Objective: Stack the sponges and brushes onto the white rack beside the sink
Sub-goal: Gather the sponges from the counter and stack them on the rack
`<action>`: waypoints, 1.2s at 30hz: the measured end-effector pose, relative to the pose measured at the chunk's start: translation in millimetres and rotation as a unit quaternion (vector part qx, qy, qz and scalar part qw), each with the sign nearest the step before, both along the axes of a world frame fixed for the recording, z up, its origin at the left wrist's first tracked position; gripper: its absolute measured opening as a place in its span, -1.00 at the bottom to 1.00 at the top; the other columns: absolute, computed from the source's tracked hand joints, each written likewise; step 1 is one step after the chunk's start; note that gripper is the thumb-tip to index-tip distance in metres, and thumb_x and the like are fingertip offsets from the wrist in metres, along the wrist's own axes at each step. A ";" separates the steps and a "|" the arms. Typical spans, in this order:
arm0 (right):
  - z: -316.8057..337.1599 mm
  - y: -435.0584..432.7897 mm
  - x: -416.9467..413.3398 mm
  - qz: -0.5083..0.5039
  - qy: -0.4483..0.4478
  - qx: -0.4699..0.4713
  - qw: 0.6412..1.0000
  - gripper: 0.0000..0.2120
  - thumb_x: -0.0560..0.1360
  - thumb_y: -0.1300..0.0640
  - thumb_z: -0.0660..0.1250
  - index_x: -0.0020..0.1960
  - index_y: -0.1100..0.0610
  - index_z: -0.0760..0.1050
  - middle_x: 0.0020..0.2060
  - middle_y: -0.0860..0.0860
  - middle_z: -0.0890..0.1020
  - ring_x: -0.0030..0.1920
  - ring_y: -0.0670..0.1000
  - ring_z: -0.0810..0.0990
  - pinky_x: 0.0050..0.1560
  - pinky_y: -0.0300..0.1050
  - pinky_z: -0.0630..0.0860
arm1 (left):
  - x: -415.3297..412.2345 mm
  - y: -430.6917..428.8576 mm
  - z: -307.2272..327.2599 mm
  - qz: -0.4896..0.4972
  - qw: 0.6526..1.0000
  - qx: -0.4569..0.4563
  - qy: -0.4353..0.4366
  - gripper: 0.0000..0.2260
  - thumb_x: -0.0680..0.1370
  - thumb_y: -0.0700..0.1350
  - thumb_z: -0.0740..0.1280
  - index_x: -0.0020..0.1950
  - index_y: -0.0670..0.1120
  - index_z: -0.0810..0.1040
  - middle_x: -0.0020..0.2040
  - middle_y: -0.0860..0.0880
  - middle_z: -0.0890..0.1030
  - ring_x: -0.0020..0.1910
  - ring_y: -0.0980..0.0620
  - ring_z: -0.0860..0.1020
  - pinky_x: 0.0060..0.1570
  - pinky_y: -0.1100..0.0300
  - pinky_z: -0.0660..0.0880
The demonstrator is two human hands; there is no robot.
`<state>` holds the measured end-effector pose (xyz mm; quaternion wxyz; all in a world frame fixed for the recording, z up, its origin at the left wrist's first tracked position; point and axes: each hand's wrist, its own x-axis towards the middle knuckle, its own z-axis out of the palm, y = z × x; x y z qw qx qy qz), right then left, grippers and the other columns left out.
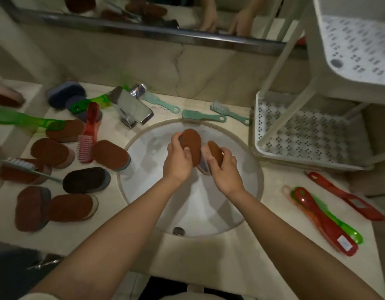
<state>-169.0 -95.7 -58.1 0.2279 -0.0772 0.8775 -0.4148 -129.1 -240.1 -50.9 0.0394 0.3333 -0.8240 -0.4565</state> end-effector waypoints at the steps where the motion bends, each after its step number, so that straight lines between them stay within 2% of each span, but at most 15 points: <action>1: 7.2 0.9 -2.0 0.003 0.005 -0.007 1.000 -0.44 0.55 -0.28 0.12 0.45 -0.03 0.18 0.34 0.09 0.33 0.19 0.08 0.47 0.08 -0.12 0.32 | 1.0 2.8 8.5 0.010 1.000 0.001 0.011 -0.63 0.64 -0.06 0.09 0.45 0.06 0.14 0.42 -0.13 0.32 0.17 -0.20 0.51 0.12 -0.04 0.47; 3: 22.9 3.3 -4.3 0.007 0.016 -0.023 1.000 -0.39 0.52 -0.35 0.13 0.45 -0.04 0.19 0.35 0.07 0.33 0.20 0.05 0.46 0.09 -0.14 0.33 | 3.1 8.1 25.4 0.032 0.999 0.007 0.039 -0.64 0.63 -0.06 0.10 0.43 0.07 0.17 0.40 -0.12 0.35 0.18 -0.18 0.50 0.16 -0.07 0.47; 7: 59.1 5.9 -3.7 0.023 0.051 -0.068 0.996 -0.30 0.45 -0.45 0.13 0.43 -0.06 0.24 0.34 0.03 0.37 0.09 -0.11 0.39 0.09 -0.21 0.30 | 5.5 16.4 55.4 0.087 0.992 0.028 0.087 -0.64 0.62 -0.07 0.10 0.42 0.07 0.20 0.39 -0.09 0.38 0.21 -0.13 0.49 0.18 -0.09 0.47; 9: 77.9 6.5 -3.0 0.022 0.065 -0.089 0.994 -0.28 0.43 -0.49 0.12 0.42 -0.07 0.26 0.32 0.03 0.37 0.11 -0.10 0.41 0.10 -0.21 0.32 | 5.3 20.0 69.7 0.109 0.987 0.041 0.114 -0.65 0.62 -0.07 0.10 0.42 0.06 0.21 0.37 -0.10 0.40 0.19 -0.11 0.50 0.18 -0.09 0.48; 15: 124.9 6.9 -2.0 0.044 0.124 -0.155 0.979 -0.39 0.56 -0.30 0.14 0.50 -0.03 0.20 0.42 -0.04 0.21 0.17 -0.18 0.34 0.17 -0.27 0.24 | -3.4 25.7 119.9 0.161 0.963 0.074 0.204 -0.69 0.62 -0.09 0.09 0.37 0.07 0.24 0.28 -0.09 0.49 0.15 -0.09 0.53 0.17 -0.09 0.49; 19: 157.6 -0.1 -5.9 0.051 0.153 -0.199 0.967 -0.42 0.58 -0.25 0.13 0.51 0.00 0.19 0.45 -0.05 0.19 0.20 -0.19 0.35 0.20 -0.23 0.30 | -10.3 21.8 154.0 0.163 0.951 0.057 0.256 -0.69 0.62 -0.08 0.10 0.38 0.07 0.25 0.27 -0.07 0.47 0.13 -0.06 0.52 0.15 -0.05 0.50; 22: 178.5 -4.5 -10.2 0.052 0.157 -0.232 0.959 -0.42 0.59 -0.23 0.14 0.51 0.01 0.18 0.44 -0.05 0.21 0.25 -0.15 0.36 0.27 -0.17 0.33 | -16.1 17.0 175.4 0.159 0.946 0.049 0.279 -0.68 0.62 -0.06 0.10 0.38 0.10 0.25 0.22 -0.03 0.46 0.05 -0.01 0.52 0.03 0.04 0.52; 26: 206.9 -9.8 -13.4 0.044 0.153 -0.268 0.950 -0.42 0.58 -0.24 0.13 0.51 0.00 0.19 0.41 -0.09 0.22 0.18 -0.19 0.36 0.20 -0.22 0.28 | -24.5 13.4 203.2 0.156 0.936 0.063 0.310 -0.70 0.63 -0.03 0.08 0.37 0.12 0.25 0.17 0.02 0.44 -0.02 0.11 0.50 -0.13 0.16 0.50; 29: 231.8 -8.4 -17.6 0.040 0.158 -0.282 0.945 -0.38 0.50 -0.22 0.11 0.50 -0.01 0.18 0.40 -0.10 0.22 0.07 -0.25 0.39 0.14 -0.19 0.31 | -33.1 14.3 224.4 0.143 0.931 0.072 0.327 -0.67 0.64 -0.02 0.09 0.41 0.08 0.25 0.19 0.02 0.43 0.01 0.10 0.48 -0.18 0.27 0.43; 31: 248.4 -2.9 -23.0 0.032 0.164 -0.287 0.943 -0.32 0.43 -0.20 0.08 0.51 -0.01 0.17 0.40 -0.09 0.22 0.04 -0.28 0.38 0.16 -0.12 0.38 | -39.4 19.0 238.1 0.120 0.931 0.076 0.338 -0.63 0.63 -0.04 0.12 0.45 0.04 0.25 0.18 0.06 0.43 -0.02 0.21 0.45 -0.19 0.36 0.38; 34: 269.1 11.7 -35.3 0.014 0.186 -0.277 0.943 -0.30 0.40 -0.20 0.05 0.51 -0.01 0.19 0.41 -0.06 0.24 0.19 -0.14 0.38 0.30 0.09 0.43 | -49.0 32.0 256.9 0.055 0.930 0.081 0.353 -0.56 0.60 -0.08 0.21 0.49 0.03 0.24 0.10 0.20 0.47 -0.01 0.31 0.46 -0.15 0.46 0.36; 36: 279.7 24.1 -45.6 0.001 0.206 -0.266 0.942 -0.32 0.41 -0.13 0.05 0.52 0.01 0.19 0.42 -0.05 0.25 0.29 -0.03 0.37 0.30 0.18 0.43 | -56.6 42.7 266.0 0.010 0.931 0.082 0.355 -0.45 0.58 -0.07 0.27 0.54 0.04 0.15 0.14 0.20 0.45 0.03 0.30 0.46 -0.12 0.45 0.37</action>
